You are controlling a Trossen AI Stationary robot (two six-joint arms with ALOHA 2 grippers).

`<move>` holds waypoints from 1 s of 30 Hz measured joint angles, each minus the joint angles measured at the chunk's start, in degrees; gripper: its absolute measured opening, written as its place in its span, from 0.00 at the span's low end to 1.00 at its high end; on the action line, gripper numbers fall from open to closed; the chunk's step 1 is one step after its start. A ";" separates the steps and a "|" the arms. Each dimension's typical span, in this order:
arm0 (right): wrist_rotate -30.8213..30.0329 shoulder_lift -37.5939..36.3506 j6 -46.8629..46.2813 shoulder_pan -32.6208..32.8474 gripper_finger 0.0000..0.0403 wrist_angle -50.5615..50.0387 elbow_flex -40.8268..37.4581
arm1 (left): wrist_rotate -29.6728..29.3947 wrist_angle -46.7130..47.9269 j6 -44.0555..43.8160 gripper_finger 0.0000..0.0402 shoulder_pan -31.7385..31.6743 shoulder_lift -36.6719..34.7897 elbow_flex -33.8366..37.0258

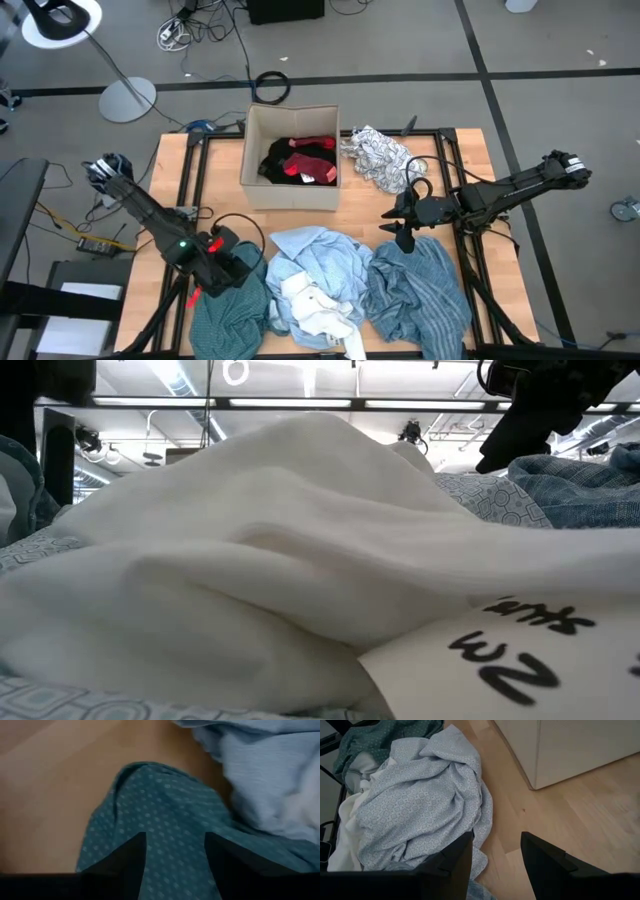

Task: Sort clothes
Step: Put the green cloth into the laundry organizer

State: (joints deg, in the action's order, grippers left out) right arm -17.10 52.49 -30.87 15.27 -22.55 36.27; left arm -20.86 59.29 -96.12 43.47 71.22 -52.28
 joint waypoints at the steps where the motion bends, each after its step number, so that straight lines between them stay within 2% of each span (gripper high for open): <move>1: 0.00 -0.02 0.00 0.00 0.42 0.00 0.00 | -0.01 0.29 -0.04 0.52 0.26 0.00 -0.80; 9: 0.02 0.00 0.00 0.00 0.42 -0.07 0.00 | 1.06 -2.95 -4.96 0.51 4.15 2.67 -0.71; 16: 0.02 -0.02 0.00 0.00 0.42 -0.28 0.00 | 1.06 -9.72 -9.44 0.51 8.24 12.14 2.14; 22: 0.03 0.00 -0.02 0.00 0.42 -0.26 0.00 | 1.74 -18.27 -9.61 0.49 7.20 20.79 4.55; 24: 0.04 0.00 -0.02 -0.02 0.42 -0.09 0.00 | 1.82 -19.25 -8.84 0.41 5.89 21.48 4.22; 28: 0.04 -0.01 -0.13 -0.02 0.42 0.04 0.00 | 0.89 -16.48 0.61 0.07 3.27 20.02 1.28; 30: 0.04 0.00 -0.13 0.00 0.42 0.01 0.00 | 0.32 -11.61 2.85 0.04 2.11 17.45 -1.08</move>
State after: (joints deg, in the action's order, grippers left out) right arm -17.06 52.49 -31.00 15.27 -22.53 36.27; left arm -20.54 47.68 -93.27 45.59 88.67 -53.36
